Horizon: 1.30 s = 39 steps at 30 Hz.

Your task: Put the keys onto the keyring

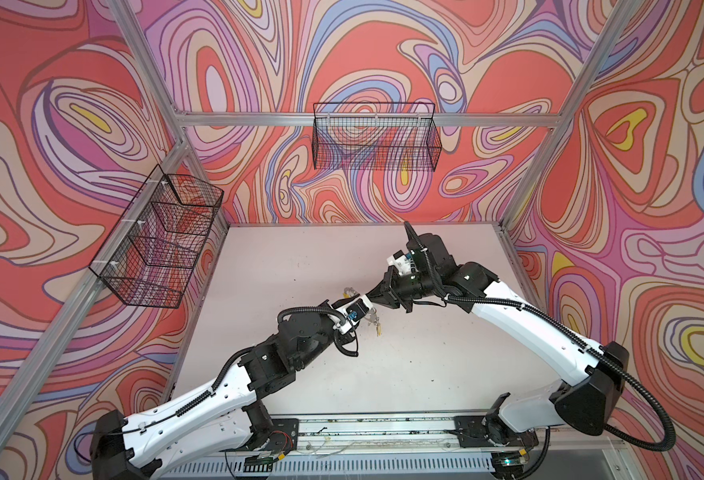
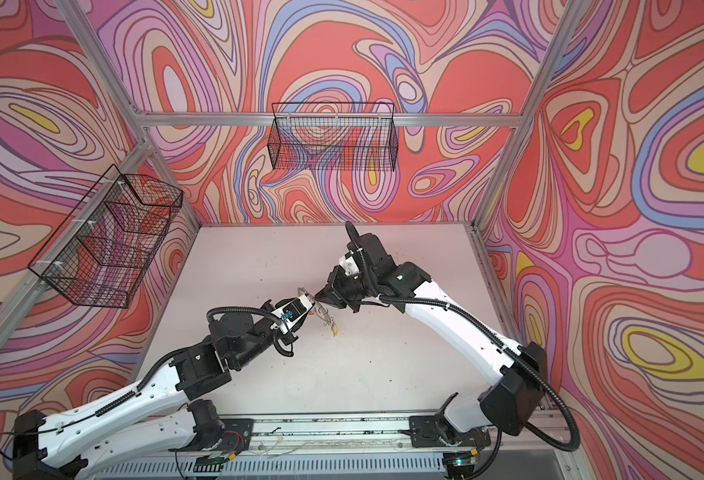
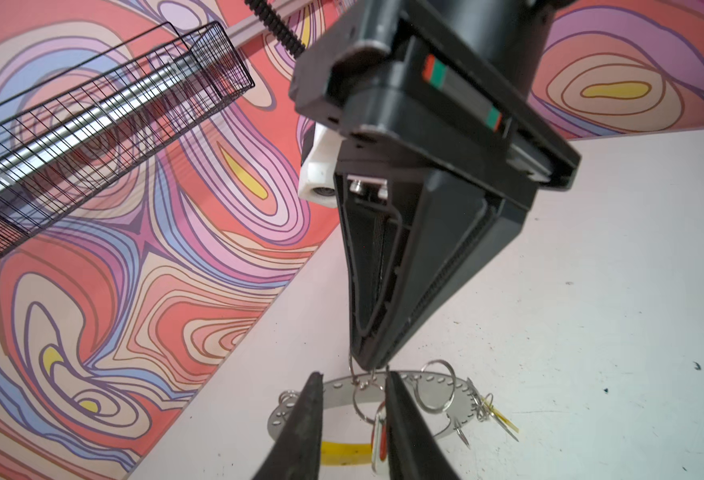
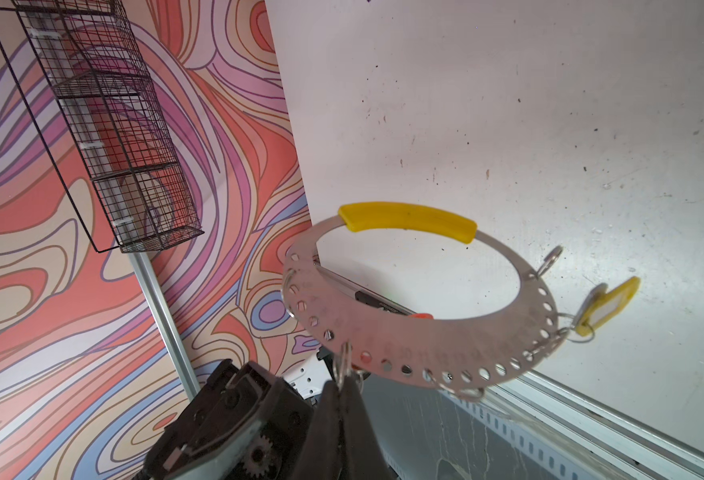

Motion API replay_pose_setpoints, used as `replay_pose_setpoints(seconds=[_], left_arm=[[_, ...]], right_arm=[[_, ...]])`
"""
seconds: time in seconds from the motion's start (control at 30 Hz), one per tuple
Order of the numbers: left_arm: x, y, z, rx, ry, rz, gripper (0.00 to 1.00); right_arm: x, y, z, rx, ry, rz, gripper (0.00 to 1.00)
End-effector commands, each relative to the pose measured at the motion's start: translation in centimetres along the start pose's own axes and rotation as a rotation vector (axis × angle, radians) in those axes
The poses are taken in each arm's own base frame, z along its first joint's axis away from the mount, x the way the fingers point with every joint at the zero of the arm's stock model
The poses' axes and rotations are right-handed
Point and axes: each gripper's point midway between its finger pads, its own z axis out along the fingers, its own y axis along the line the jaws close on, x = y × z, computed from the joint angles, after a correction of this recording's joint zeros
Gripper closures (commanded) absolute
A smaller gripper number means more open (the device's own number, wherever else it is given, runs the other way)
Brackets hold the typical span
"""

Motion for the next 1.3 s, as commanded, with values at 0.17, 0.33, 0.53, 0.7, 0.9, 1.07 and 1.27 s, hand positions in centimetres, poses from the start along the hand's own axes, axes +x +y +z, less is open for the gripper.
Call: replay_pose_setpoints(seconds=[0.17,0.33,0.53,0.7,0.9,1.07,1.27], left_arm=[[0.1,-0.4,1.1,-0.003,0.000,0.040,0.70],[0.5,0.1,1.0,-0.036,0.011,0.044,0.70],[0.7,0.0,1.3,-0.034,0.020,0.060,0.71],[0.1,0.6,1.3,-0.064,-0.003,0.050,0.76],[0.3,0.9,1.6,-0.079,0.030,0.057,0.86],[-0.1,1.2,1.3,-0.090,0.007,0.040,0.89],[-0.5,1.4,1.1,-0.094,-0.007,0.029,1.00]], right_arm=[[0.8,1.4,-1.0,-0.059,0.010,-0.021,1.00],[0.9,1.6,-1.0,-0.069,0.018,-0.031,1.00],[1.0,2.0,-1.0,-0.084,0.027,-0.036,1.00],[1.2,1.8,-0.9,-0.079,0.043,-0.037,1.00],[1.4,1.8,-0.8,-0.083,0.054,-0.039,1.00],[1.6,1.7,-0.7,-0.085,0.064,-0.041,1.00],[1.7,1.5,-0.6,-0.091,0.075,-0.046,1.00]])
